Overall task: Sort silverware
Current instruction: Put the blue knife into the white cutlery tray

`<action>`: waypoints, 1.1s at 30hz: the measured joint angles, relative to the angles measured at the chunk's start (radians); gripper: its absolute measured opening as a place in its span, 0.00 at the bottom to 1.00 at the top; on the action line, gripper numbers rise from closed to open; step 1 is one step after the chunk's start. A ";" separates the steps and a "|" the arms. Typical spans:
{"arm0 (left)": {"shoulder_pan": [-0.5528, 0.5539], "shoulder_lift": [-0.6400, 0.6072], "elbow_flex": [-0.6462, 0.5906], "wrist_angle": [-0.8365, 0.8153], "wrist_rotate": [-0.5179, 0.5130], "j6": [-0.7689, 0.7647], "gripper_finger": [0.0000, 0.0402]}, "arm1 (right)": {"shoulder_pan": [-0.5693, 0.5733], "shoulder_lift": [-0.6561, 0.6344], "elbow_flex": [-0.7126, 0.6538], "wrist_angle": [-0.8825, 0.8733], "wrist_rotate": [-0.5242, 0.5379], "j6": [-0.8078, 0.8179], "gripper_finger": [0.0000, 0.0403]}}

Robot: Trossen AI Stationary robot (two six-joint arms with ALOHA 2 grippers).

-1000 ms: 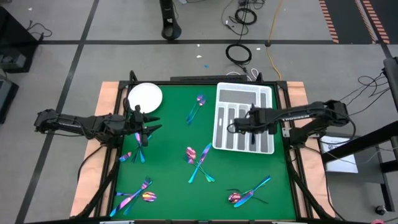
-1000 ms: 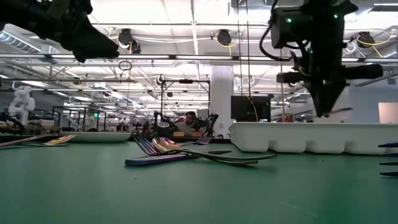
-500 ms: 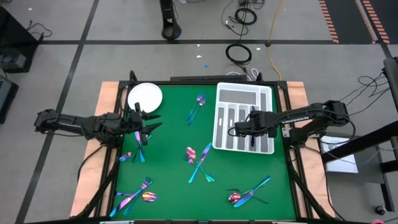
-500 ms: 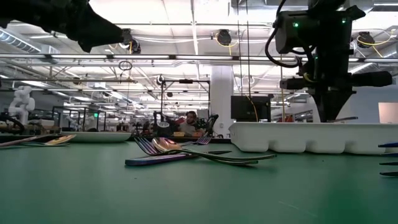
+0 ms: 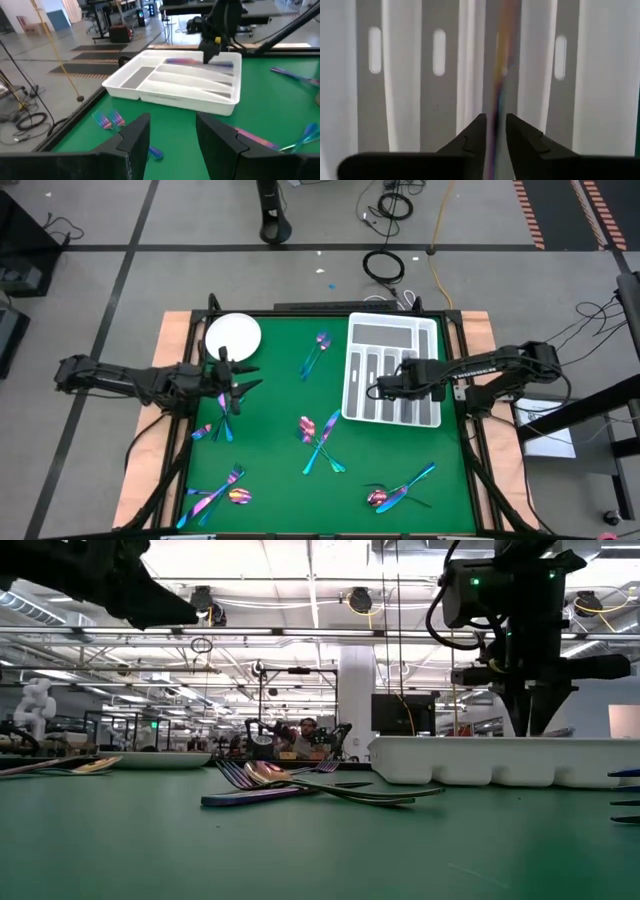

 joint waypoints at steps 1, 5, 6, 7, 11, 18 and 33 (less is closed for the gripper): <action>0.001 0.007 -0.002 0.027 -0.003 0.014 0.40 | 0.000 0.000 0.000 0.000 -0.015 0.010 0.19; 0.001 0.019 0.004 0.100 -0.007 0.085 0.40 | 0.000 0.000 0.000 0.000 -0.109 0.014 0.26; 0.001 0.019 0.006 0.122 -0.008 0.097 0.40 | 0.000 0.000 0.000 -0.001 -0.129 0.005 0.28; 0.000 0.017 0.007 0.140 -0.007 0.092 0.40 | 0.000 0.000 0.000 -0.001 -0.144 -0.009 0.29; 0.001 0.021 0.005 0.082 0.034 0.041 0.40 | -0.001 0.000 0.004 0.001 -0.142 -0.071 0.34; 0.000 0.061 -0.009 0.101 0.050 0.043 0.40 | 0.000 -0.003 0.004 0.010 -0.123 -0.223 0.35; 0.000 0.189 -0.009 0.184 0.075 -0.122 0.40 | 0.018 -0.007 0.030 0.213 -0.324 -0.790 0.35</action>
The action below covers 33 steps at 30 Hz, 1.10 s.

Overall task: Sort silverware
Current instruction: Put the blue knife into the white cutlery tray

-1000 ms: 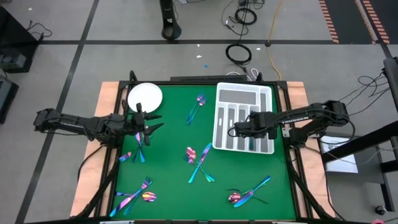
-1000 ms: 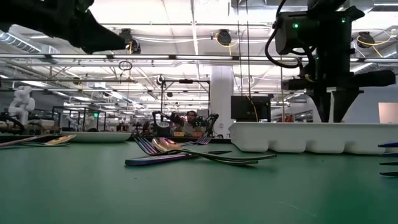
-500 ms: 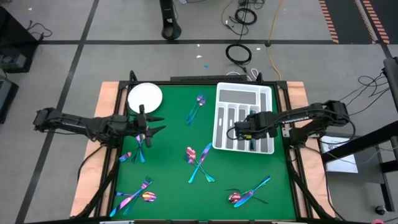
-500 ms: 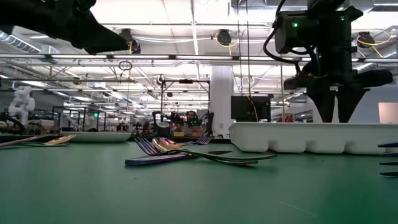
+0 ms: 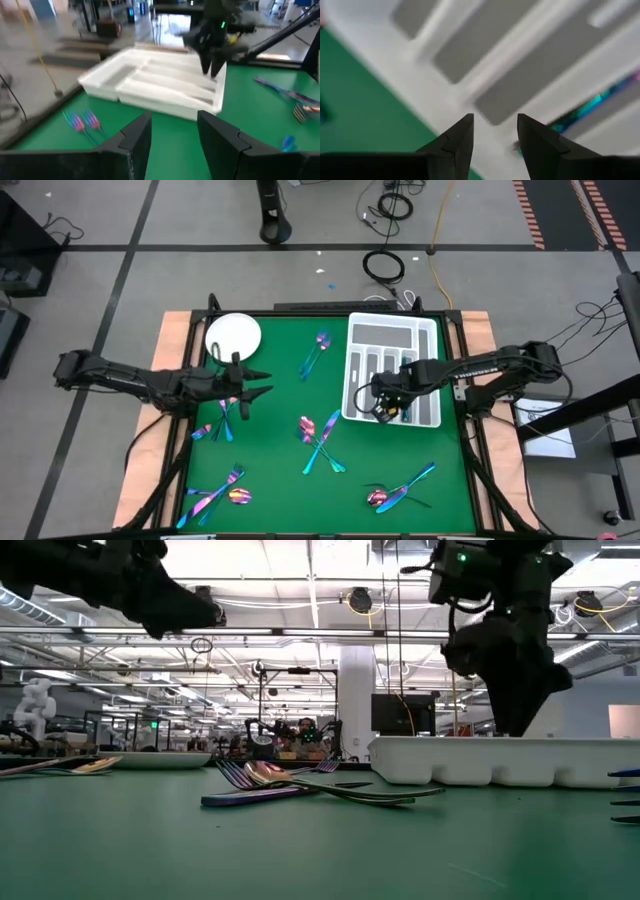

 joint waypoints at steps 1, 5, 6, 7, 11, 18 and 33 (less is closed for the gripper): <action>0.000 0.020 0.000 -0.007 0.005 -0.021 0.40 | 0.009 0.000 0.010 0.002 -0.011 -0.030 0.35; -0.001 0.108 0.000 -0.009 0.011 -0.071 0.40 | 0.064 0.000 0.041 0.014 -0.028 -0.103 0.35; -0.001 0.129 0.000 0.002 0.010 -0.072 0.40 | 0.080 0.000 0.045 0.019 -0.049 -0.104 0.35; -0.001 0.147 0.000 0.014 0.006 -0.071 0.40 | 0.098 0.000 0.050 0.018 -0.079 -0.106 0.35; -0.001 0.200 0.000 0.144 -0.007 -0.044 0.40 | 0.208 0.000 0.060 0.016 -0.171 -0.120 0.35; -0.001 0.231 0.001 0.292 0.086 -0.037 0.40 | 0.433 0.003 0.063 0.080 -0.163 -0.160 0.35; -0.001 0.231 0.001 0.272 0.084 -0.064 0.40 | 0.626 0.018 0.023 0.070 -0.159 -0.543 0.35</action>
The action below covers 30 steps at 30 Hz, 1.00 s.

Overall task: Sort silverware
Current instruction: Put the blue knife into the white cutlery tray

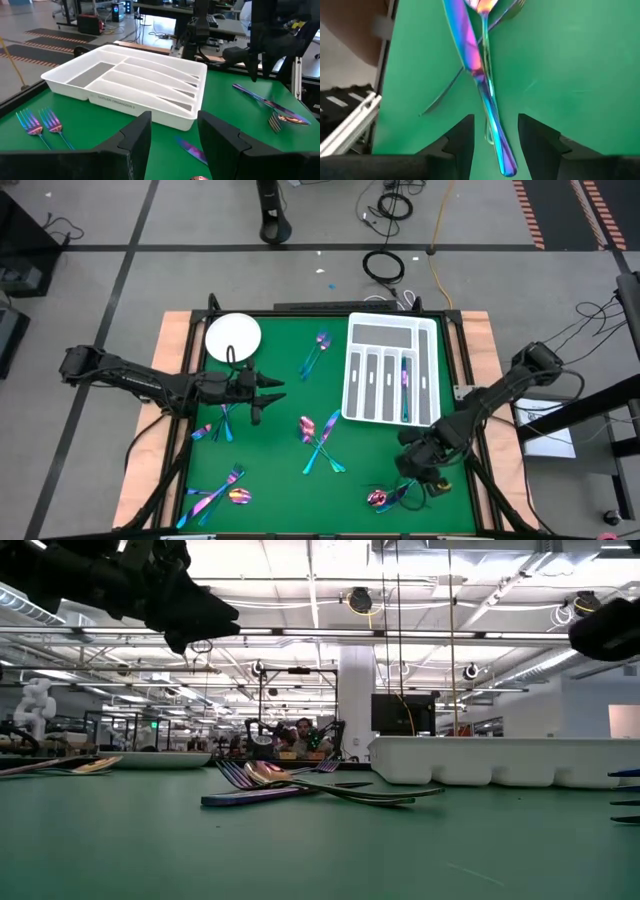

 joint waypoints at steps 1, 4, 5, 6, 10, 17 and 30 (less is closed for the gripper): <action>0.000 0.000 0.000 0.000 0.000 0.003 0.40 | 0.008 0.008 -0.004 0.000 0.000 0.000 0.35; 0.000 0.000 0.000 -0.001 0.000 0.019 0.40 | 0.028 0.045 -0.007 0.009 0.024 0.000 0.35; 0.000 0.000 0.000 -0.001 0.000 0.018 0.40 | 0.032 0.057 -0.007 0.011 0.026 -0.001 0.35; 0.000 0.000 0.000 -0.004 0.000 0.018 0.40 | 0.033 0.069 -0.007 0.017 0.026 -0.002 0.35; 0.000 0.000 0.000 -0.036 -0.001 0.019 0.40 | 0.034 0.104 -0.007 0.064 0.030 -0.004 0.35; 0.000 0.000 0.000 -0.046 -0.002 0.017 0.40 | 0.048 0.146 -0.007 0.094 0.048 -0.002 0.35; 0.000 0.000 0.000 -0.046 -0.003 -0.001 0.40 | 0.094 0.237 -0.006 0.114 0.049 -0.003 0.34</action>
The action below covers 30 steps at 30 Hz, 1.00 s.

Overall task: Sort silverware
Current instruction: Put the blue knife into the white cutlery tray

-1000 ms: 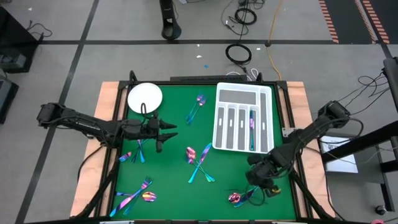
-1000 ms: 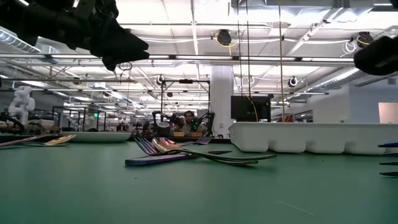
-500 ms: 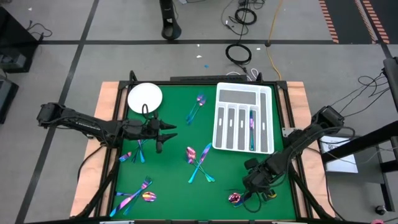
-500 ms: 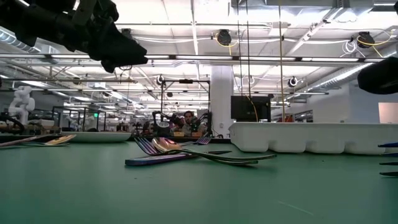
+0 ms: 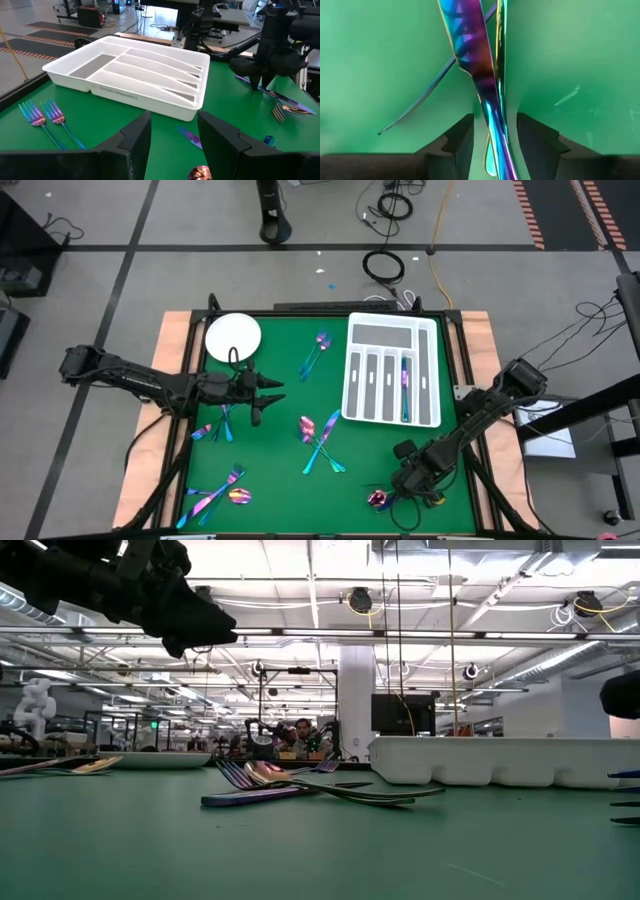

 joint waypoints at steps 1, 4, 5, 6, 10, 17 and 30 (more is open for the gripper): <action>0.000 0.000 0.000 0.000 0.000 0.000 0.40 | 0.000 0.001 0.000 0.000 0.000 0.001 0.32; 0.000 0.000 0.000 0.000 0.000 0.000 0.40 | -0.001 0.001 0.000 -0.001 0.004 0.002 0.26; 0.000 0.000 0.000 0.000 0.000 0.000 0.40 | -0.001 0.001 0.000 -0.002 0.005 0.002 0.23; 0.000 0.000 0.000 0.000 0.000 0.000 0.40 | -0.001 0.001 0.000 -0.003 0.007 0.003 0.20; 0.000 0.000 0.000 0.000 0.000 0.000 0.40 | -0.001 0.001 0.000 -0.003 0.006 0.004 0.07; 0.000 0.000 0.000 0.000 0.000 0.000 0.40 | -0.001 -0.053 -0.002 -0.009 -0.013 0.032 0.04; 0.000 0.000 0.000 0.000 0.000 0.001 0.40 | -0.018 -0.172 -0.002 -0.011 0.047 0.178 0.03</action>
